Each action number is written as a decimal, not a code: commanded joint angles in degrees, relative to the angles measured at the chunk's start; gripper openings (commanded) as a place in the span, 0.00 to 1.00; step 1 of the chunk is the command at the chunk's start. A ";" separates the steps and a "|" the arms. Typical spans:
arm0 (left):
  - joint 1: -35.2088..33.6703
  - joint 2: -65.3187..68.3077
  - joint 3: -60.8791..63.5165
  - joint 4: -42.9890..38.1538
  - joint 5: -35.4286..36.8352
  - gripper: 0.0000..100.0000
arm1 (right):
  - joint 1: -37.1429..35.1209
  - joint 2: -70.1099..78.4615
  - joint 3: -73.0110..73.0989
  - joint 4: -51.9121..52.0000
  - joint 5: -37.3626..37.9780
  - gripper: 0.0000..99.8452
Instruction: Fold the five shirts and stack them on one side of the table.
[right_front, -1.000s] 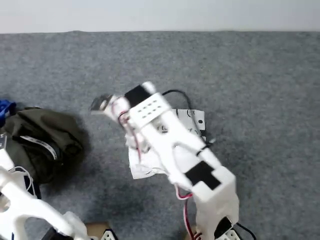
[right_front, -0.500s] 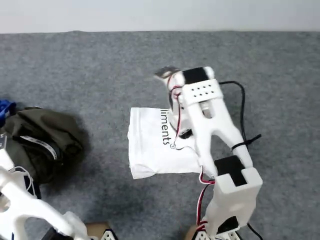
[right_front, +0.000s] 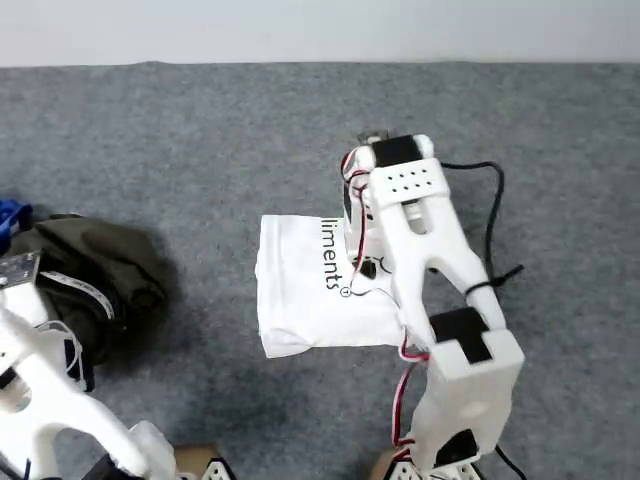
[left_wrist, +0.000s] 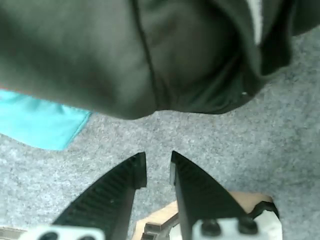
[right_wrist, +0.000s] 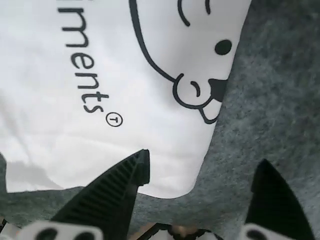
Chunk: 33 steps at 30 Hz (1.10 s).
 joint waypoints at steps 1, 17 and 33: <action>1.05 -1.14 -0.13 -1.41 0.44 0.09 | 0.57 4.70 -0.18 0.48 -1.41 0.34; 0.79 -1.14 1.89 -3.08 1.93 0.09 | -4.35 23.78 -3.60 0.75 6.59 0.01; 0.79 -1.14 1.89 -3.08 1.93 0.09 | 11.74 13.76 -6.59 2.07 20.31 0.01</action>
